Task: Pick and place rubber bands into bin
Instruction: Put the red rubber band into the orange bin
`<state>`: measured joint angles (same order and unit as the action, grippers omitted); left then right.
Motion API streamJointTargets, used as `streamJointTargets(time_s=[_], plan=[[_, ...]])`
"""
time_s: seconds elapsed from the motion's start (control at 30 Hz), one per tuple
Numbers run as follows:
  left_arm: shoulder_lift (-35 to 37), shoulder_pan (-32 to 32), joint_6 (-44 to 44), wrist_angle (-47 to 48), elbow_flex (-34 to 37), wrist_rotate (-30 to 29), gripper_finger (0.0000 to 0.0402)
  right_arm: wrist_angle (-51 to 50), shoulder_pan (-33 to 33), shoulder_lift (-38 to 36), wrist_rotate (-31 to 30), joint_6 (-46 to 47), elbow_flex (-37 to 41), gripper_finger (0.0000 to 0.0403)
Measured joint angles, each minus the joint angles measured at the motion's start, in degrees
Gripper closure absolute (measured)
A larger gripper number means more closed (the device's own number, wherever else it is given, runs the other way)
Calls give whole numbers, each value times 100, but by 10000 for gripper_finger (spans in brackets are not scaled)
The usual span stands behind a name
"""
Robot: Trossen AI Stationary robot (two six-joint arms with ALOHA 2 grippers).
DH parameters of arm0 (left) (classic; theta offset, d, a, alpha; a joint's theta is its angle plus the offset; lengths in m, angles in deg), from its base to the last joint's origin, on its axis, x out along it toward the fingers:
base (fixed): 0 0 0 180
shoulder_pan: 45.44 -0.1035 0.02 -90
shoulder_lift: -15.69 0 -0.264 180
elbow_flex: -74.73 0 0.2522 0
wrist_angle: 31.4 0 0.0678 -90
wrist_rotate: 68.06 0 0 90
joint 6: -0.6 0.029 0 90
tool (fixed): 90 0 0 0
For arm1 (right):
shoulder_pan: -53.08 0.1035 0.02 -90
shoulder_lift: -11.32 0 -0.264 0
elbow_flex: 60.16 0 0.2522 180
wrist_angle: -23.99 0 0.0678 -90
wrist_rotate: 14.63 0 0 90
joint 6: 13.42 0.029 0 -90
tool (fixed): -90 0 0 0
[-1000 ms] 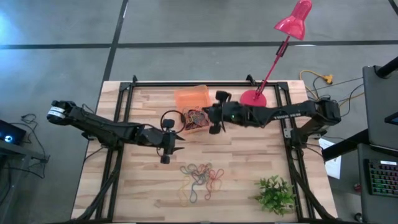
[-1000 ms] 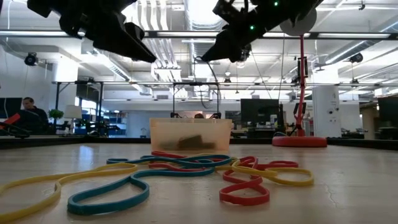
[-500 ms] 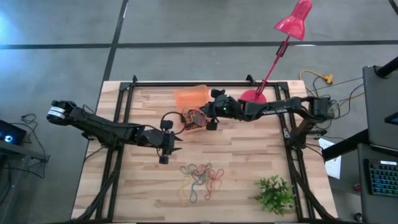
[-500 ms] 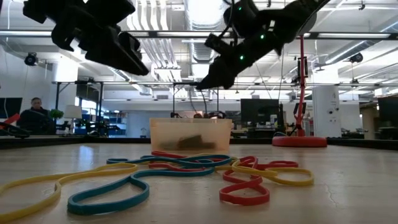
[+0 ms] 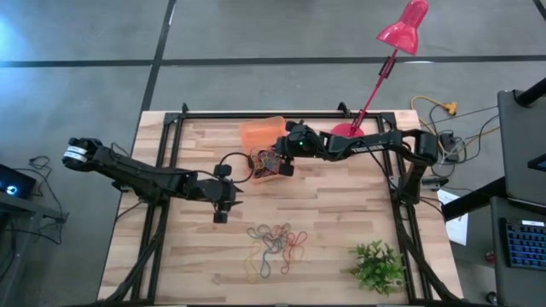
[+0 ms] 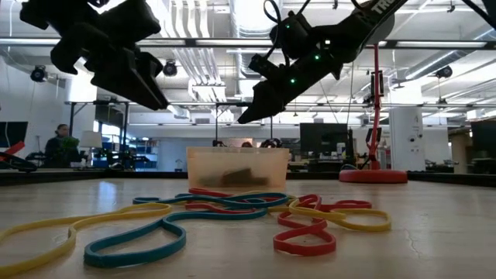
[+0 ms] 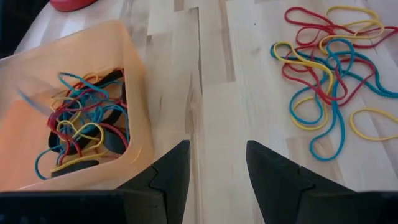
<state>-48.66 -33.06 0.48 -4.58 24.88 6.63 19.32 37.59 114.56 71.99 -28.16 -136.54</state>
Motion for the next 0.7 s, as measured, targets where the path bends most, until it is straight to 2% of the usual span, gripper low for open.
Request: streamJointTargets(time_s=[0.23, 0.33, 0.47, 0.7], plan=[[-5, 0, 39, 7, 0, 0, 259, -81, -7, -1, 98, 130, -7, 285], [-5, 0, 36, 149, 0, -1, 259, -536, 95, -56, 507, 33, -20, 261], [-7, 0, -67, 294, 0, -26, 259, -1355, 412, -202, 1076, 2, -59, 249], [-9, 0, -66, 296, 0, -57, 259, -2424, 1344, -556, 1140, 253, -56, 254]])
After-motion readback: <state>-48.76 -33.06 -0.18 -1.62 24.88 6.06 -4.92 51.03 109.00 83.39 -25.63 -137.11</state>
